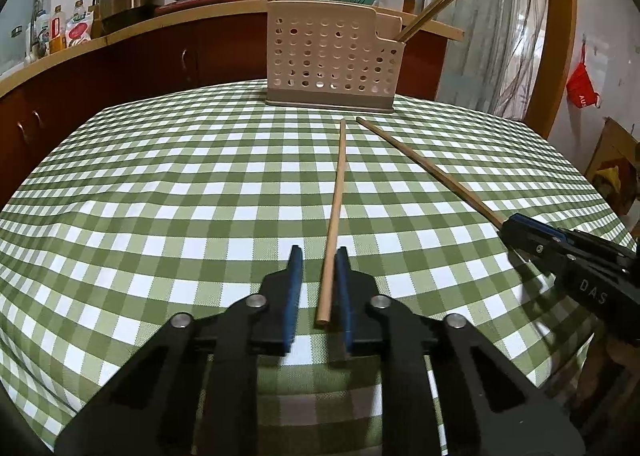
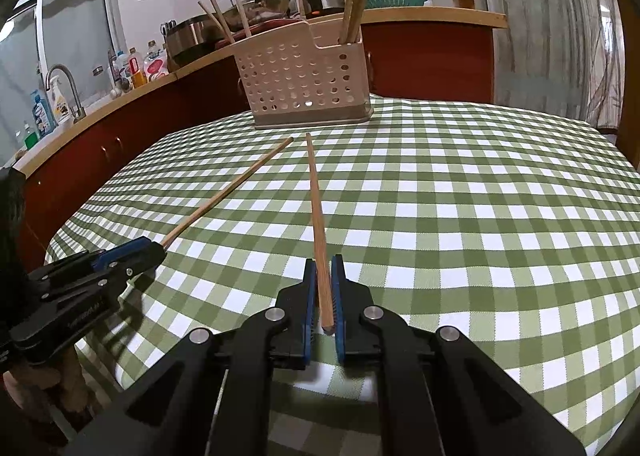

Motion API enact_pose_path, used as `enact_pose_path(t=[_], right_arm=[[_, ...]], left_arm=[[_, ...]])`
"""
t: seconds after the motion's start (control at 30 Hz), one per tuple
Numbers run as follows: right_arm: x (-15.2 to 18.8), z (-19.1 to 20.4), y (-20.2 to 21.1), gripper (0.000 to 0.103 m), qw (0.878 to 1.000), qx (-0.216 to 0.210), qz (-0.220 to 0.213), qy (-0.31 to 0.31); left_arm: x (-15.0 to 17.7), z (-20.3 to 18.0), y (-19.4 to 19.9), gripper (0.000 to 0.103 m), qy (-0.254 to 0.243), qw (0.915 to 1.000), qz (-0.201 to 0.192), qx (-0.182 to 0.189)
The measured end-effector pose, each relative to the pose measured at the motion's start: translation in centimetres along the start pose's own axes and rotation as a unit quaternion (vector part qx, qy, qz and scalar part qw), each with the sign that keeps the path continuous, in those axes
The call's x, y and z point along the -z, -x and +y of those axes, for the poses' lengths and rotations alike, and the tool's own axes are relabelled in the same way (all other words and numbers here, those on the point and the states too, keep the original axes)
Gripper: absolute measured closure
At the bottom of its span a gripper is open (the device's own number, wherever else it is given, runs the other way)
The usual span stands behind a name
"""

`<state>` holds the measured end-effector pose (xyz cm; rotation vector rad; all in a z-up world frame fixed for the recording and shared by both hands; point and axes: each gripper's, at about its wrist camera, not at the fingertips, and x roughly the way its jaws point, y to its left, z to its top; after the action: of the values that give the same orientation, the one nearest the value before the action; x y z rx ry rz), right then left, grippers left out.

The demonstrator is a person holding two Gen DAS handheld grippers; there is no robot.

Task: Organize utensils
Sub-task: 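Close the left tool on a chopstick while the right tool closes on another, then lift both held chopsticks and carry them over the basket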

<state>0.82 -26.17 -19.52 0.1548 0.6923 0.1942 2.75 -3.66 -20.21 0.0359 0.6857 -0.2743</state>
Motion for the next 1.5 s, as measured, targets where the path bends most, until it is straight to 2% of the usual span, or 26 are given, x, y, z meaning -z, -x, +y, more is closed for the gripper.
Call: enact_pose_path(t=[0.07,0.17,0.47,0.97,1.5], right_arm=[[0.0,0.2,0.0,0.094,1.0,-0.002,0.0,0.002],[0.1,0.2,0.0,0.095,1.0,-0.003,0.001,0.004],[-0.2,0.4,1.2,0.096,1.0,-0.003,-0.023,0.006],[-2.8,1.1,4.7,0.096,0.996,0.008,-0.09,0.026],[-5.9,1.9,8.2,0.096,0.988,0.017,-0.145,0.046]], left_arm=[[0.0,0.0,0.0,0.095,0.0,1.0,0.0,0.002],[0.0,0.0,0.1,0.097,0.002,1.0,-0.001,0.006],[-0.2,0.0,0.3,0.097,0.002,1.0,-0.006,0.007],[-2.7,-0.3,3.7,0.097,-0.024,0.9964,-0.08,-0.01],[-7.0,1.1,8.9,0.097,-0.014,0.989,-0.146,-0.021]])
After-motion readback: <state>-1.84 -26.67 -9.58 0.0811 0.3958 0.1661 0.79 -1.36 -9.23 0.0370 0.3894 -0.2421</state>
